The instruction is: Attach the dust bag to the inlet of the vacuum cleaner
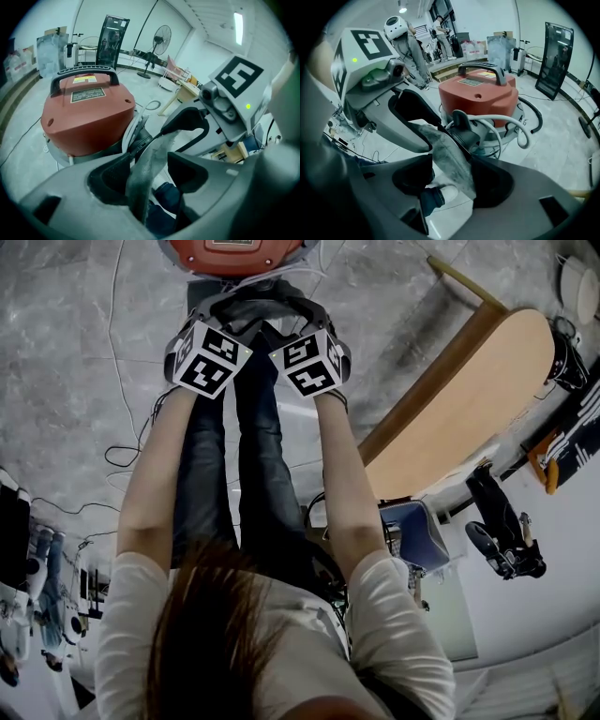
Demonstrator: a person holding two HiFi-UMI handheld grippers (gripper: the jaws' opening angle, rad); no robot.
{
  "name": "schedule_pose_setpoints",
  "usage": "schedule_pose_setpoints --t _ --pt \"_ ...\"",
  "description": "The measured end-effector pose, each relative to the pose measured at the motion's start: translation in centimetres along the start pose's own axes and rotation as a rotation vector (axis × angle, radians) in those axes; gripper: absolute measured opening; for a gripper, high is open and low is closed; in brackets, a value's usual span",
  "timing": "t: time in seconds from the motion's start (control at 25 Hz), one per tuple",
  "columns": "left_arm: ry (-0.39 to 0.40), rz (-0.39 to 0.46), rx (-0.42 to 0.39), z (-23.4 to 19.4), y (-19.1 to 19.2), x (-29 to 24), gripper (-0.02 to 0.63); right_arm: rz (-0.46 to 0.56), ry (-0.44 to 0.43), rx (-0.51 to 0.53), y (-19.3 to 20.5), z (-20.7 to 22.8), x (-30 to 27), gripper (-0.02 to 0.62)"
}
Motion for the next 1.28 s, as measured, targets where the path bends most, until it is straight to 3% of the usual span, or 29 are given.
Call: schedule_pose_setpoints --t 0.4,0.64,0.88,1.08,1.28 --pt "-0.021 0.038 0.009 -0.4 -0.3 1.4 0.239 0.032 0.067 -0.024 -0.6 0.5 1.2 0.218" --pt "-0.049 0.083 0.05 -0.6 -1.1 2.9 0.173 0.108 0.117 -0.152 -1.6 0.4 2.7 0.172" --pt "-0.082 0.113 0.056 -0.2 -2.1 4.6 0.115 0.154 0.173 -0.279 -2.2 0.8 4.5 0.082" --pt "-0.129 0.173 0.075 0.1 -3.3 6.2 0.058 0.171 0.22 -0.295 -2.9 1.6 6.4 0.017" --pt "-0.152 0.228 0.099 0.7 -4.8 8.1 0.018 0.179 0.259 -0.299 -4.2 2.5 8.4 0.003"
Point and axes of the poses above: the fingertips, and each gripper's own axes: x backward along the fingers, z to its right, y out of its underside, the point moved 1 cm from there along x, backward along the fingers, and after that the axes turned 8 degrees about x, right-handed, at the moved point
